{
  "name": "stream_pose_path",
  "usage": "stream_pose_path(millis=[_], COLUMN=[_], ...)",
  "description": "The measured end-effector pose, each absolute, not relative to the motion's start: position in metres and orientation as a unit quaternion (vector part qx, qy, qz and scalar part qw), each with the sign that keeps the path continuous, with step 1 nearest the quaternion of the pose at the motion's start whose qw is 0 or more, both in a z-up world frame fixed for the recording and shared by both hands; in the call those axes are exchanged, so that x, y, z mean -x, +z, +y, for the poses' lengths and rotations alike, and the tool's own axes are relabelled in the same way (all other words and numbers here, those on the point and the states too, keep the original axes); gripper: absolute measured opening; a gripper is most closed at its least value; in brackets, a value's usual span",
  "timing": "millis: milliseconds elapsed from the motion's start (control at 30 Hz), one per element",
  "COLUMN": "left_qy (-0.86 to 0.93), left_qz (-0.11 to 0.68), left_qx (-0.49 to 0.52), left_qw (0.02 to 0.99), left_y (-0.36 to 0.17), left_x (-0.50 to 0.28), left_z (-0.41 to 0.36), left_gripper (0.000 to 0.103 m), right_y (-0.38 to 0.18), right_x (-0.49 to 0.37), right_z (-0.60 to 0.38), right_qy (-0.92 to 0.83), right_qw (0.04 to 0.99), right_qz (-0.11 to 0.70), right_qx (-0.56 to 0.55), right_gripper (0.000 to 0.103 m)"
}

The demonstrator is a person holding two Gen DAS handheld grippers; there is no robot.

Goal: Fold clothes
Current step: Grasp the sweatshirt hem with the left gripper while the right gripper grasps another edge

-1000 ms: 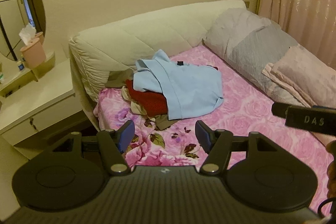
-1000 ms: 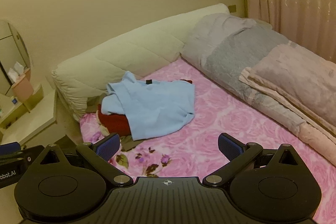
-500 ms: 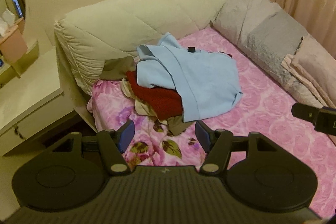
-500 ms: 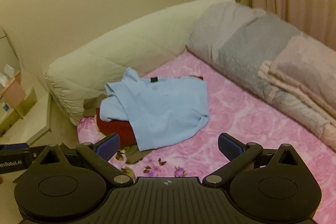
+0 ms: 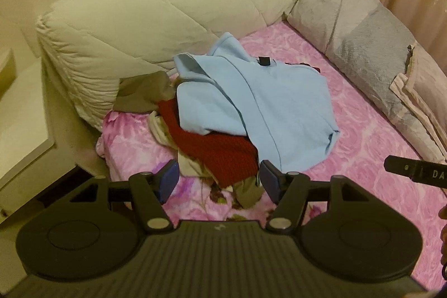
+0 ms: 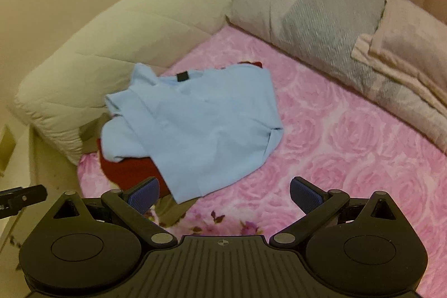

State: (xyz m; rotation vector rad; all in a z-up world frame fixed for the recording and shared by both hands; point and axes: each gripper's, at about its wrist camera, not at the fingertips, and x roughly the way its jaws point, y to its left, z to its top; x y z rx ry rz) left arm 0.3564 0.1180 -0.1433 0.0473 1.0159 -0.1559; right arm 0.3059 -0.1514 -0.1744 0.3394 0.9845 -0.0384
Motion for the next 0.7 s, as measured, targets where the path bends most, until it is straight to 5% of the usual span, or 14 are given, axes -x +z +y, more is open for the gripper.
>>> stream_pose_path(millis=[467, 700], left_qy=[-0.09, -0.088], left_qz=[0.517, 0.525], left_qx=[-0.011, -0.004], left_qw=[0.851, 0.846], left_y=[-0.205, -0.233], left_x=[-0.495, -0.549], left_z=[0.126, 0.128], left_gripper=[0.06, 0.06], right_y=[-0.25, -0.305], right_x=[-0.399, -0.412], right_z=[-0.178, -0.227], right_qy=[-0.086, -0.144], right_qw=[0.82, 0.762], right_qz=[0.505, 0.476], right_qx=[-0.257, -0.415], right_gripper=[0.102, 0.102])
